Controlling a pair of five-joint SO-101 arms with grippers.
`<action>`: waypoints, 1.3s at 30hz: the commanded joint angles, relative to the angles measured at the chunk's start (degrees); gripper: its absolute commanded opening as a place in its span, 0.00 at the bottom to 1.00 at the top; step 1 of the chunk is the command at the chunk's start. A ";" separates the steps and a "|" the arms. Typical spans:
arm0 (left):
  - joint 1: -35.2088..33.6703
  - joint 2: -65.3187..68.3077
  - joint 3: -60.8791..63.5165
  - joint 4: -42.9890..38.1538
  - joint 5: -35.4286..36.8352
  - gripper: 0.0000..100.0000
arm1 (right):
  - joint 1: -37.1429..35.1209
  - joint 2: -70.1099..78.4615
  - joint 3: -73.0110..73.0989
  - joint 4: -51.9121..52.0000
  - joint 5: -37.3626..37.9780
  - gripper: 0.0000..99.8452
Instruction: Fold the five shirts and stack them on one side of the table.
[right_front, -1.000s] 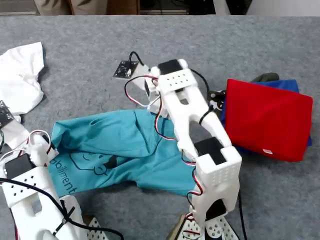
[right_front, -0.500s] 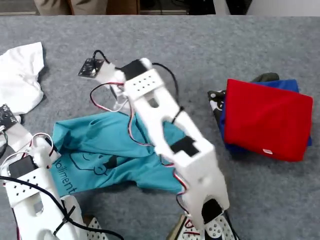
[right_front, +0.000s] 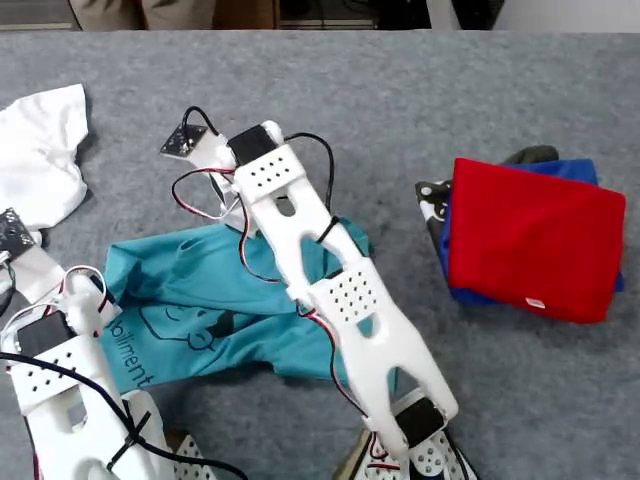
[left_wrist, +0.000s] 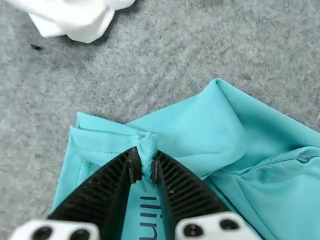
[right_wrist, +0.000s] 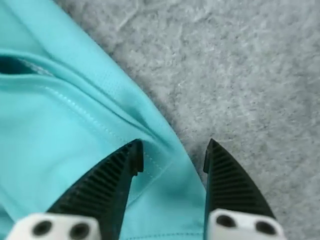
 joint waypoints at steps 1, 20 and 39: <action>0.44 -0.04 -0.35 -0.44 0.70 0.02 | 1.19 -0.22 -1.71 1.14 -1.05 0.20; 0.00 -0.13 -0.35 -0.26 0.70 0.02 | 2.42 -0.31 6.11 1.23 -1.85 0.07; 0.18 -0.13 -0.35 -0.26 0.70 0.02 | 2.24 -14.81 20.00 1.23 -1.76 0.17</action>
